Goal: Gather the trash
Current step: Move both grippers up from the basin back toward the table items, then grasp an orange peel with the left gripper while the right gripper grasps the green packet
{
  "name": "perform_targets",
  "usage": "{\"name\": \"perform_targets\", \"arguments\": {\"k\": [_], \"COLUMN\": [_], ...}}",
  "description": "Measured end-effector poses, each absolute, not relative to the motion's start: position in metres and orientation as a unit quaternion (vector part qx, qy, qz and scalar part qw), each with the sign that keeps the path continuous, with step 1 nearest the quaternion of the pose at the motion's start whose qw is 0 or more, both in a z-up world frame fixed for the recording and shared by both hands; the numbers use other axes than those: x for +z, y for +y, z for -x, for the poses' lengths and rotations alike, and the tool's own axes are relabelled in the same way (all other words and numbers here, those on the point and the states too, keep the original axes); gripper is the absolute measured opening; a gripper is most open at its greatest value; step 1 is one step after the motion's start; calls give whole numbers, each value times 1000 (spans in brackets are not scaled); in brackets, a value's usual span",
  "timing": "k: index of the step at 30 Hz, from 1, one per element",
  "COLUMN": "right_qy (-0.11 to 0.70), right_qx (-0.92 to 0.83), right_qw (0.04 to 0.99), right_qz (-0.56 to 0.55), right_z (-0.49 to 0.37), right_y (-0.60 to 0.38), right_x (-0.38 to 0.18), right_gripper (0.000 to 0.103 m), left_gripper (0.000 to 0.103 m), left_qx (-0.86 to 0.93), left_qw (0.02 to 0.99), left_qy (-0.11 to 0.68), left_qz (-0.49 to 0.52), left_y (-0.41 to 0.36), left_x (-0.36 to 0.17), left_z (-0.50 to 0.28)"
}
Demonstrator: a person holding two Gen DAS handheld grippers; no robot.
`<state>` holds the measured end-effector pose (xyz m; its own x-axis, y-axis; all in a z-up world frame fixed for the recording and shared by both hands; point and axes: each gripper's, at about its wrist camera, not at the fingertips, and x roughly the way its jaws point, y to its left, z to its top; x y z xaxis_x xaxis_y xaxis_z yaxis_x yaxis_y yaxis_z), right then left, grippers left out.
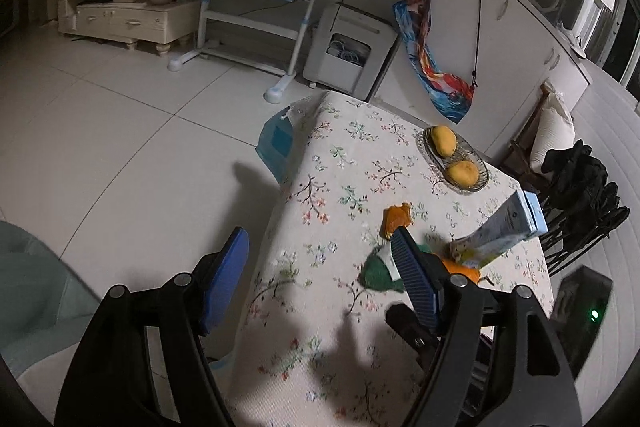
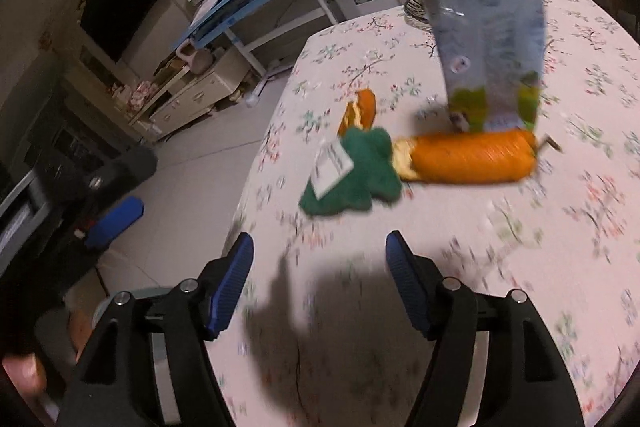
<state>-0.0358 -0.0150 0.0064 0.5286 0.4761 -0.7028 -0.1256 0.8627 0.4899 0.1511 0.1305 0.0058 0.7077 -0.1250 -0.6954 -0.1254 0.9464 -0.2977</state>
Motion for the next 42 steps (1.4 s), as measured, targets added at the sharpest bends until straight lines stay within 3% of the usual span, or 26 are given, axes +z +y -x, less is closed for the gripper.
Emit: {"name": "perform_targets", "arguments": {"k": [11,16,20,24,35,42], "right_qy": [438,433,438,444,477,488], "right_qx": [116,121,149,185,236,226], "right_qw": [872,886,882,874,846,842], "right_qz": [-186,-112,-92,-75,-31,-45], "right_z": [5,12,12,15,75,93], "right_y": [-2,2,-6,-13,-58,-84], "right_x": [-1,-3,-3,-3,4,3], "right_gripper": [68,58,42,34,34,40], "left_gripper": [72,72,73,73,73,73], "left_qx": [4,0,-11,-23,-70,-66], "left_qw": [904,898,893,891,874,878], "left_qy": [393,410,427,439,477,473], "left_qz": [166,160,140,109,58,24], "left_y": [130,125,111,93,57,44], "left_x": [-2,-12,-22,-30,-50,-56], "left_z": [-190,-209,-224,-233,-236,-235]}}
